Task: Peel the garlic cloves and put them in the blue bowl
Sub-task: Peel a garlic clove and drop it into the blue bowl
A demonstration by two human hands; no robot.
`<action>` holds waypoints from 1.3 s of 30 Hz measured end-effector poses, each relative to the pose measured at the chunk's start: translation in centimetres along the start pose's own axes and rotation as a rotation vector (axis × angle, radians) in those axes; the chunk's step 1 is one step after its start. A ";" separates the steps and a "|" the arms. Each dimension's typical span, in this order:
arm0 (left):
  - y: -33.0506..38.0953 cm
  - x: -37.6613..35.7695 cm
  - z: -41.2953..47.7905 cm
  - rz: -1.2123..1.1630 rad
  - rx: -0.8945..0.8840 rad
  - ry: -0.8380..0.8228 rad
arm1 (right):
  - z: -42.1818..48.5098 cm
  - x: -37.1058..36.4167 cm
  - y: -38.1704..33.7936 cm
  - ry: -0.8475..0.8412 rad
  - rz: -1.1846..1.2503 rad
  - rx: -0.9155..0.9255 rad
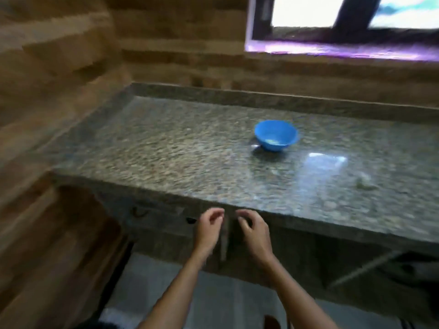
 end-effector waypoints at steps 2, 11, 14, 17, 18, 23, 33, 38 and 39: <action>4.7 -7.0 2.5 0.031 -0.071 -0.093 | 2.9 6.6 3.2 0.114 -0.004 -0.057; 9.6 -26.8 13.3 0.755 -0.243 -0.325 | 12.5 19.9 14.6 0.213 0.109 -0.229; 9.1 -27.0 12.5 0.812 -0.266 -0.254 | 14.7 20.3 15.4 0.159 0.175 -0.235; 9.6 -25.3 11.2 0.811 -0.342 -0.088 | 16.1 20.5 15.8 0.149 0.234 -0.256; 9.8 -24.9 11.0 0.818 -0.377 -0.066 | 16.3 20.5 15.9 0.150 0.247 -0.258; 10.0 -24.4 12.5 0.856 -0.338 -0.143 | 17.7 21.5 16.0 0.161 0.192 -0.238; 19.8 -22.5 25.1 0.442 -0.127 0.154 | 21.2 31.0 22.2 0.224 -0.515 -0.316; 17.4 -23.3 27.8 0.481 -0.027 0.115 | 20.3 31.4 21.4 0.265 -0.337 -0.314; 18.2 -22.8 27.3 0.404 -0.057 0.159 | 20.0 31.8 21.1 0.314 -0.308 -0.334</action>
Point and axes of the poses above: each hand's wrist, its own z-axis towards the middle knuckle, its own x-axis out of the back of the hand, y = z × x, the point moved 10 cm from there along z, towards the middle knuckle, and after that the axes turned 5 degrees about y, right-handed, at the moved point
